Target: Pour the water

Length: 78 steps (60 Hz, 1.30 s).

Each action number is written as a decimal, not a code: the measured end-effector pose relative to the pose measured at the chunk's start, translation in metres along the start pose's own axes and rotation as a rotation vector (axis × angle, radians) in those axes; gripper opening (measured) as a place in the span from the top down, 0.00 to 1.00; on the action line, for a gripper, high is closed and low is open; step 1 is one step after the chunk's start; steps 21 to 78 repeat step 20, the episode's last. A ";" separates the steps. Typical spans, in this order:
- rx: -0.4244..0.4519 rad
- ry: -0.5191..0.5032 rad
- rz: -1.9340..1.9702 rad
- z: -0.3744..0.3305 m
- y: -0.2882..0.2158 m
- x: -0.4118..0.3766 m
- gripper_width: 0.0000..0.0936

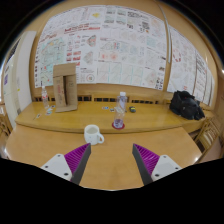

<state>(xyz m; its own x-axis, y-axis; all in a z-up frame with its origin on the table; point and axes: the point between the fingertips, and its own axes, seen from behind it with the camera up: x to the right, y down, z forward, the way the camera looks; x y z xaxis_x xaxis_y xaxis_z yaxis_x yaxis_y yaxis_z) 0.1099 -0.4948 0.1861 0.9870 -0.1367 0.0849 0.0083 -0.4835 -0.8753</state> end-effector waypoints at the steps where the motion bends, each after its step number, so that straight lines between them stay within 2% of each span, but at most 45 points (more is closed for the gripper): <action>1: -0.001 0.003 -0.002 -0.005 0.003 0.000 0.09; 20: 0.026 0.057 -0.060 -0.046 0.022 0.007 0.08; 78: 0.026 0.057 -0.060 -0.046 0.022 0.007 0.08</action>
